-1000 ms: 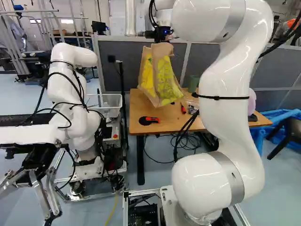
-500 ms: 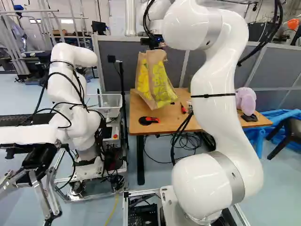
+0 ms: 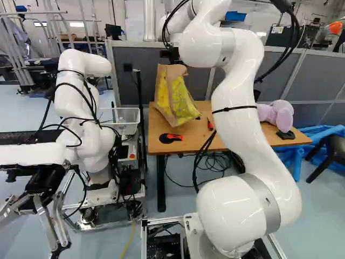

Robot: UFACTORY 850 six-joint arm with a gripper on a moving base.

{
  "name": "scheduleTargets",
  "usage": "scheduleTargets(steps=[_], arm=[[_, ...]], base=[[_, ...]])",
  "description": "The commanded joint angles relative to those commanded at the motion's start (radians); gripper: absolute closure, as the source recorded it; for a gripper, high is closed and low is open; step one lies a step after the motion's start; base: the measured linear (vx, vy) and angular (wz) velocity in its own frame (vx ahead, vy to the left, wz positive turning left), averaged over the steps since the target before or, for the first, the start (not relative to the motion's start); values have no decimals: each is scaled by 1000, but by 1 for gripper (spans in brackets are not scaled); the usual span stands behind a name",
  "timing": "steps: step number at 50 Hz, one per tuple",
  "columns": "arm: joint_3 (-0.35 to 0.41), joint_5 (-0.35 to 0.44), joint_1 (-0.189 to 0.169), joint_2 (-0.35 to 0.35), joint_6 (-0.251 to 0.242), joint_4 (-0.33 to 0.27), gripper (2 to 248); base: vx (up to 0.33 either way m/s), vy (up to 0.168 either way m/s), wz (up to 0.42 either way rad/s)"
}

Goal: Pick up the bag on the ground and place it on the table

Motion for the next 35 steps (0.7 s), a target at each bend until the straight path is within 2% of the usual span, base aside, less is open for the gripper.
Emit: scheduleTargets(steps=[19, 35], arm=[[-127, 0, 22, -114, 0, 0, 224], [-151, 0, 28, -130, 0, 0, 224]], base=[[0, 0, 0], [0, 0, 0]])
